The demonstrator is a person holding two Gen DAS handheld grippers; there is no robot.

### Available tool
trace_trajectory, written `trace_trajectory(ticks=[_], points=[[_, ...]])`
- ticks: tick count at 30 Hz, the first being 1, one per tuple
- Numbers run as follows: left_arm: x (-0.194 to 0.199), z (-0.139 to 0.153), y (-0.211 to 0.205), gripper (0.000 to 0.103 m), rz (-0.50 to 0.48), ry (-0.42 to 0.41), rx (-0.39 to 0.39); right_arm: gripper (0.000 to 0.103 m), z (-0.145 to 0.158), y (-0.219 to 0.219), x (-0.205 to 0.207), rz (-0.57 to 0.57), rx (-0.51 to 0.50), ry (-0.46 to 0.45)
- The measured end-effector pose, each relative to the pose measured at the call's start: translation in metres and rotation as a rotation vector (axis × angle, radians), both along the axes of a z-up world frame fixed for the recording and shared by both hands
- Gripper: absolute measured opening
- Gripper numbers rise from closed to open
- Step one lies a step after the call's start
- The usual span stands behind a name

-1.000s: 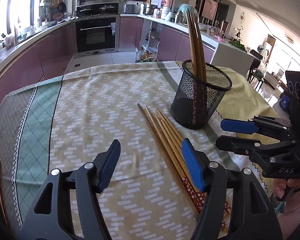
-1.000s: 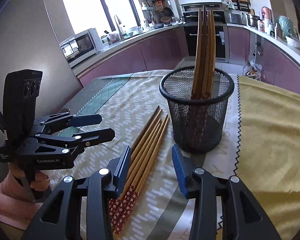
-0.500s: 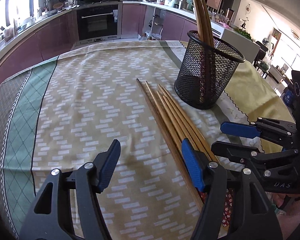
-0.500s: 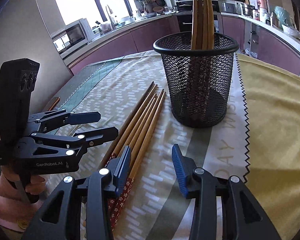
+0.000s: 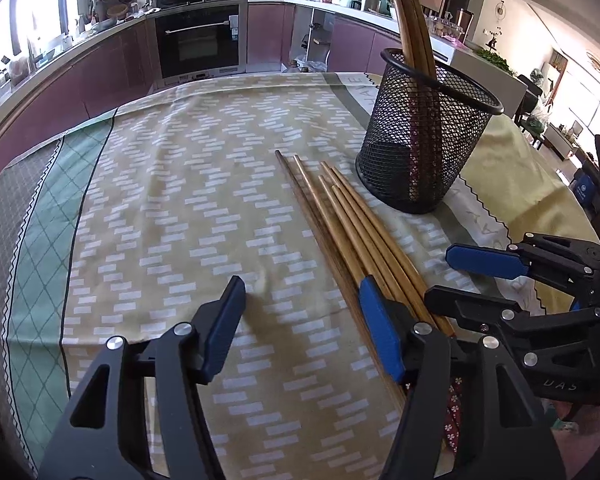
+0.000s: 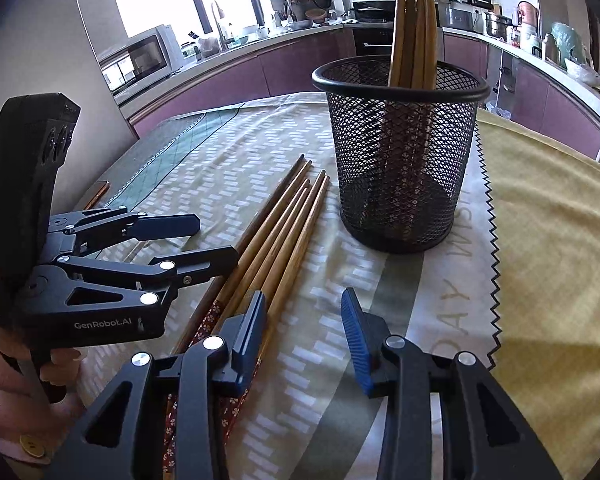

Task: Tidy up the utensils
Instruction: 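Move the left tool back to grasp a chopstick while the right tool grasps another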

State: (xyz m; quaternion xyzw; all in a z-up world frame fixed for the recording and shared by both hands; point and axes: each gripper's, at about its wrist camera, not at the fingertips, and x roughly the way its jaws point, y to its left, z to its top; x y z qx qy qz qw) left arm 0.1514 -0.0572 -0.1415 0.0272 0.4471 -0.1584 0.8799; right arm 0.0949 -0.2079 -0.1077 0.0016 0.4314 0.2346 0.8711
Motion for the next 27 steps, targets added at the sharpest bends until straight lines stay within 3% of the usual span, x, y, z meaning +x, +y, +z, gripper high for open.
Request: trace_trajectory(ticks=[4, 12, 19, 27], points=[[-0.002, 0.001, -0.001, 0.055, -0.011, -0.007, 0.015, 0.031, 0.0, 0.0, 0.0, -0.005, -0.026, -0.003], [-0.001, 0.0, -0.002, 0.053, -0.017, 0.004, 0.025, 0.03, 0.001, -0.003, 0.003, -0.016, -0.044, -0.002], [0.011, 0.001, -0.006, 0.041, -0.007, 0.01, 0.039, 0.028, -0.001, 0.008, 0.01, -0.021, -0.077, -0.016], [0.026, 0.001, -0.009, 0.024, 0.007, 0.02, 0.039, 0.009, -0.003, 0.01, 0.018, -0.031, -0.059, -0.006]])
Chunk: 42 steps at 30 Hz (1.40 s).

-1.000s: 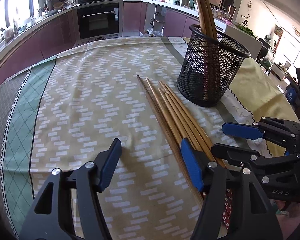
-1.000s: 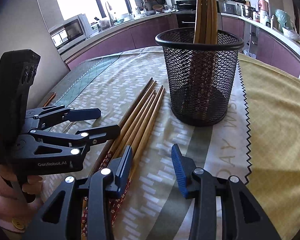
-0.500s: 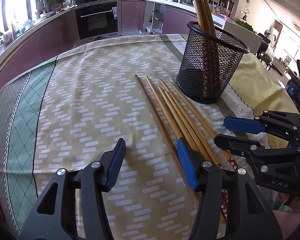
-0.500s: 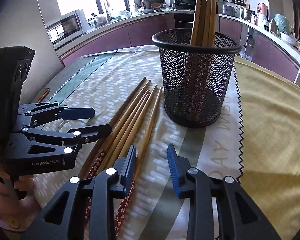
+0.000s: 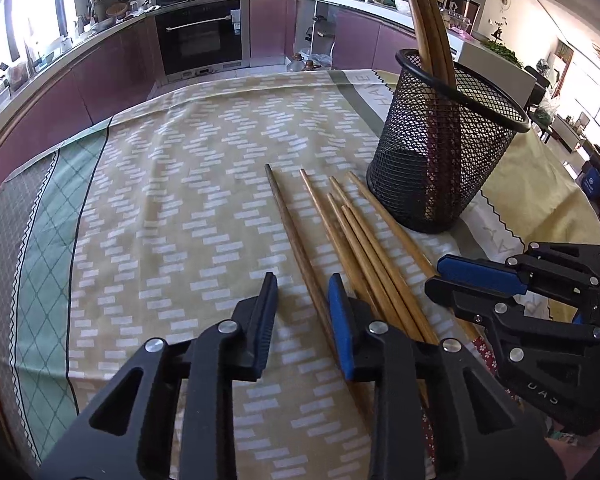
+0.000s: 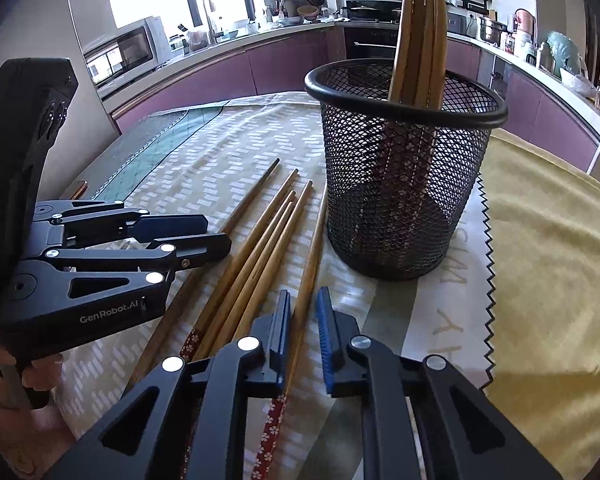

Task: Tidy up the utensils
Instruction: 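Move the left tool back to grasp a chopstick while the right tool grasps another, then lift the left tool's chopstick toward the cup while the right tool lifts its own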

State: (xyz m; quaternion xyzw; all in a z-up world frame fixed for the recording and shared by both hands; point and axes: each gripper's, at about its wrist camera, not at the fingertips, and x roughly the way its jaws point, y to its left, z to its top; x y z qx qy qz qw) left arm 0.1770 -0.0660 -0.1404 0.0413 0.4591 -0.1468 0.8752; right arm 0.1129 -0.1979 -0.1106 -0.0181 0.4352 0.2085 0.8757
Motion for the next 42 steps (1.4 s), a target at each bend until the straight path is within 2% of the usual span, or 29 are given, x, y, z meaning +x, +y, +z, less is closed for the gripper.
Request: trace_trajectory(ticks=[4, 13, 19, 33, 42], points=[[0.001, 0.0, 0.0, 0.012, 0.01, 0.007, -0.022, 0.007, 0.0, -0.005, -0.001, -0.011, 0.026, 0.008], [-0.005, 0.0, 0.004, 0.008, 0.03, 0.005, -0.044, 0.006, 0.005, -0.016, -0.003, -0.021, 0.069, 0.009], [-0.017, 0.012, 0.012, 0.008, 0.024, -0.012, -0.071, 0.006, 0.015, -0.021, -0.007, 0.002, 0.109, -0.005], [-0.047, 0.078, 0.022, 0.008, -0.075, -0.108, -0.219, 0.006, 0.053, -0.036, -0.024, 0.041, 0.238, -0.084], [-0.069, 0.132, 0.029, 0.008, -0.137, -0.217, -0.313, 0.006, 0.089, -0.06, -0.024, 0.022, 0.312, -0.18]])
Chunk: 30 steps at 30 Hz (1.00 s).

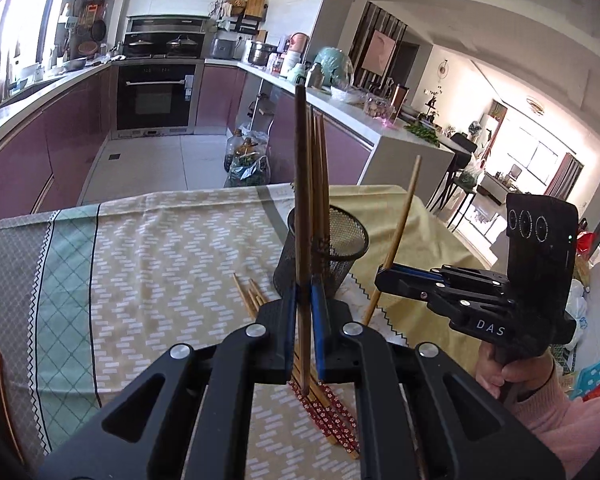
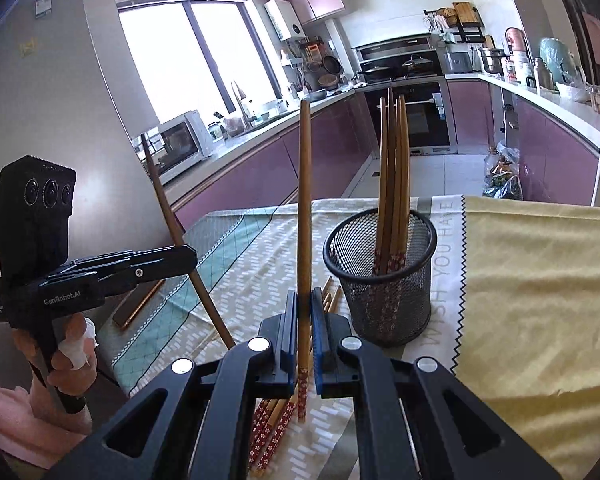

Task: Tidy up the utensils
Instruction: 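Lift the left tool's chopstick toward the cup while the right tool lifts its own, then lower the left tool's chopstick into the mesh cup and open while the right tool releases its own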

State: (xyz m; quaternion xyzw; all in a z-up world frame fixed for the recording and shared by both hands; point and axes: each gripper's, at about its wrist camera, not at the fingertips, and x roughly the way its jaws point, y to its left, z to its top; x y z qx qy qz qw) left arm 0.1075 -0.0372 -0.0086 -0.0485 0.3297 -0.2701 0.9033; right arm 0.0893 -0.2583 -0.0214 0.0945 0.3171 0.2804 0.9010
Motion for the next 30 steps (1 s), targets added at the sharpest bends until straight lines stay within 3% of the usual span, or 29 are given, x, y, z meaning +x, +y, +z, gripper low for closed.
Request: trace_trajectory(ticks=[16, 22, 30], points=[[0.02, 0.067, -0.022, 0.008, -0.004, -0.152, -0.06, 0.006, 0.064, -0.026, 0.019, -0.057, 0.004, -0.181], [0.036, 0.087, -0.032, 0.008, 0.006, -0.192, -0.071, 0.006, 0.074, -0.035, 0.036, -0.089, 0.006, -0.211], [0.063, 0.067, -0.054, 0.008, -0.003, -0.132, 0.024, 0.006, 0.054, -0.03, 0.065, -0.104, -0.043, -0.134]])
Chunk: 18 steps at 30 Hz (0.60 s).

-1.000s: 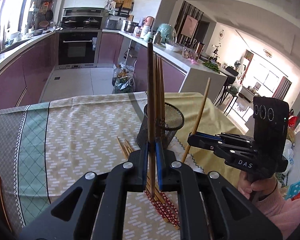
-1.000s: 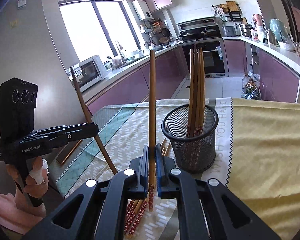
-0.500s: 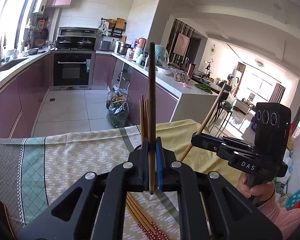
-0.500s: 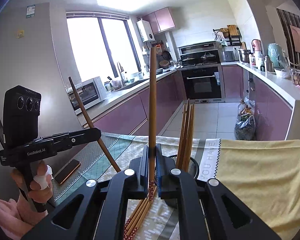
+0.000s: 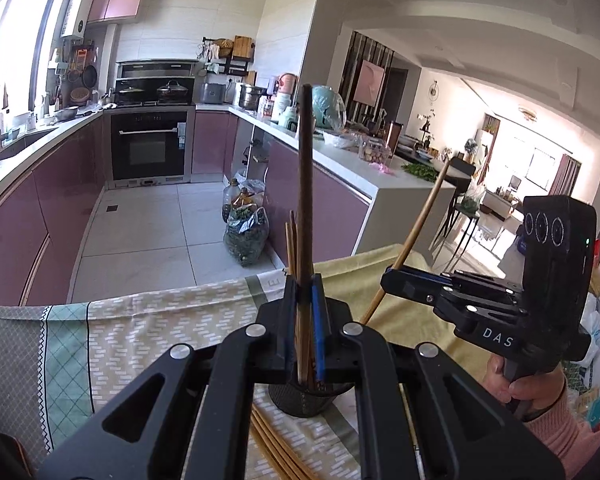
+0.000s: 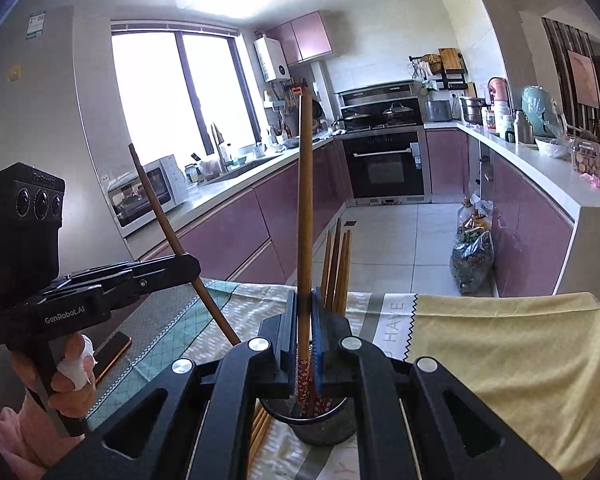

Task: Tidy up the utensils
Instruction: 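Lower the left tool's chopstick into the mesh cup and open while the right tool releases its own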

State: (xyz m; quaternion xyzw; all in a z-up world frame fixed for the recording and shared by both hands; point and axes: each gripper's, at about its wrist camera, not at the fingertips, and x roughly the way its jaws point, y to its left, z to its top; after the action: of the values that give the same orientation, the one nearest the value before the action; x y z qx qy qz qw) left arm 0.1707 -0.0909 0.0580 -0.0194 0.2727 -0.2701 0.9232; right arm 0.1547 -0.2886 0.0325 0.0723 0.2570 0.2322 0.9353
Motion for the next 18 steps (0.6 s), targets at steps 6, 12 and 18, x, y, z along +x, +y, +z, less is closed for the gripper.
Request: trace_trajectory(ticks=[6, 12, 18], points=[[0.016, -0.032, -0.012, 0.008, -0.035, 0.088, 0.109, 0.006, -0.02, 0.01, 0.013, 0.02, -0.061, 0.088], [0.032, -0.051, -0.019, 0.008, -0.058, 0.155, 0.136, 0.006, -0.036, 0.02, 0.023, 0.028, -0.093, 0.165], [0.049, -0.056, -0.024, 0.008, -0.054, 0.17, 0.147, 0.006, -0.044, 0.02, 0.029, 0.012, -0.091, 0.185]])
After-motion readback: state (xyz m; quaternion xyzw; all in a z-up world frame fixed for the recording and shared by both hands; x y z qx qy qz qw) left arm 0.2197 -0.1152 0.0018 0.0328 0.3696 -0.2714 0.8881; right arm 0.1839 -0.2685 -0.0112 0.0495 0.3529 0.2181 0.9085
